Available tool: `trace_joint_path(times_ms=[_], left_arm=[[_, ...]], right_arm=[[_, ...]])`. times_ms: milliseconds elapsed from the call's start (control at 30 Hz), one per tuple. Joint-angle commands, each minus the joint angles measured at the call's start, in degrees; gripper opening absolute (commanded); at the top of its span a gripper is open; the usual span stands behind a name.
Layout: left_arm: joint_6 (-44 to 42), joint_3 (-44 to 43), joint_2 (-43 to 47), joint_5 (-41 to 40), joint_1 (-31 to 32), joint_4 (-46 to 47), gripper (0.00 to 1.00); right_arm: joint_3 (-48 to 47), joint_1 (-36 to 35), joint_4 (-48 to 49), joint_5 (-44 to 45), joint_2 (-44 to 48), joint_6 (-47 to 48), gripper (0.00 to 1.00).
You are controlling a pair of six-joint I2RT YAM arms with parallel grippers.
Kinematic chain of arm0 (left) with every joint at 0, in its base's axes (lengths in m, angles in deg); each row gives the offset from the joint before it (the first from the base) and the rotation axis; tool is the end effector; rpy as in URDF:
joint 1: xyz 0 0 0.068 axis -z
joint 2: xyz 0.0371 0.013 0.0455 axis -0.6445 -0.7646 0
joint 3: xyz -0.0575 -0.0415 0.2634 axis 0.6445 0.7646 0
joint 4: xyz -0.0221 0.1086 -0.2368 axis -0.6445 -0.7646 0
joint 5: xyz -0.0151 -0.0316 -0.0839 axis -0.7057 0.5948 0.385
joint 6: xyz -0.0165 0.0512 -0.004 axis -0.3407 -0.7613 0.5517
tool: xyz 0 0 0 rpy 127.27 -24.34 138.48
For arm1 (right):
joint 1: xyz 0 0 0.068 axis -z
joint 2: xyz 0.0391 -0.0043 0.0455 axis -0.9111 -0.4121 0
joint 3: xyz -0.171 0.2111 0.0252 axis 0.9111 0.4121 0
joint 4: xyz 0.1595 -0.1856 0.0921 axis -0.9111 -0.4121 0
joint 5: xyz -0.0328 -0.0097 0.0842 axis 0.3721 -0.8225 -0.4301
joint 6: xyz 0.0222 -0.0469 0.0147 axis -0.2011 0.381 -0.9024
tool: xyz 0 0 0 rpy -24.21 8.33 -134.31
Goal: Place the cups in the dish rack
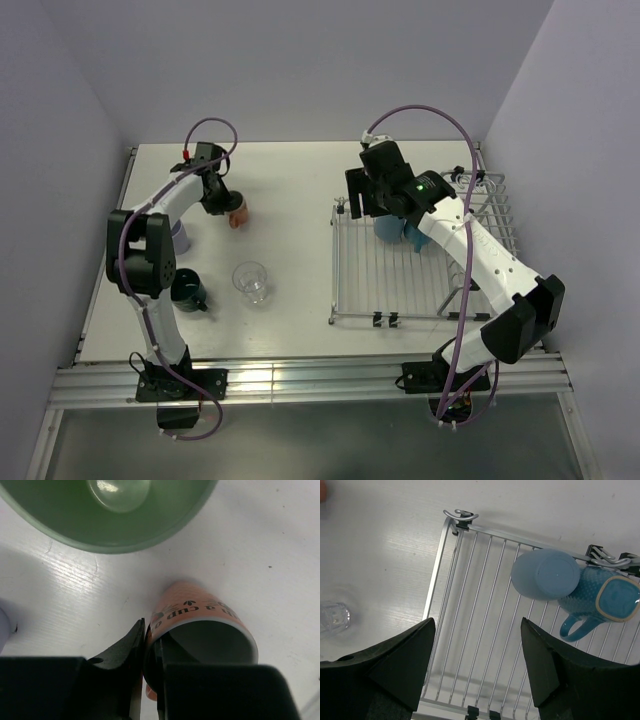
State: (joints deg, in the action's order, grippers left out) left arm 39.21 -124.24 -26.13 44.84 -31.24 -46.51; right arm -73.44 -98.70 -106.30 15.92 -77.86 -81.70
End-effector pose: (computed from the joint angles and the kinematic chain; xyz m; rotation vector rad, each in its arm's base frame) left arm 0.4158 -0.0598 0.2093 -0.6865 2.5280 -0.0861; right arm 0.2611 0.1592 0.3711 -0.2599 2.3330 0.1085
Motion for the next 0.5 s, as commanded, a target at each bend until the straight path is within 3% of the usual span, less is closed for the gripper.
trace_joint_path(times_ms=[0, 133, 267, 467], left_arm=[[-1.3, -6.4, 7.5, 3.7, 0.2, 0.1, 0.0], [-2.0, -9.2, 16.5, 10.6, -0.1, 0.6, 0.0], [-0.6, -4.2, 23.9, 26.9, -0.3, 8.2, 0.0], [7.1, 7.5, 30.3, 45.7, -0.5, 28.8, 0.0]], right_arm=[[0.5, -0.3, 3.1, -0.4, 2.0, -0.4, 0.77], [1.0, -0.3, 5.2, -1.8, 3.3, -0.7, 0.77], [0.0, -0.3, 7.3, -3.9, 4.0, -1.7, 0.77], [2.6, -0.3, 19.8, -17.3, 10.2, -4.6, 0.79]])
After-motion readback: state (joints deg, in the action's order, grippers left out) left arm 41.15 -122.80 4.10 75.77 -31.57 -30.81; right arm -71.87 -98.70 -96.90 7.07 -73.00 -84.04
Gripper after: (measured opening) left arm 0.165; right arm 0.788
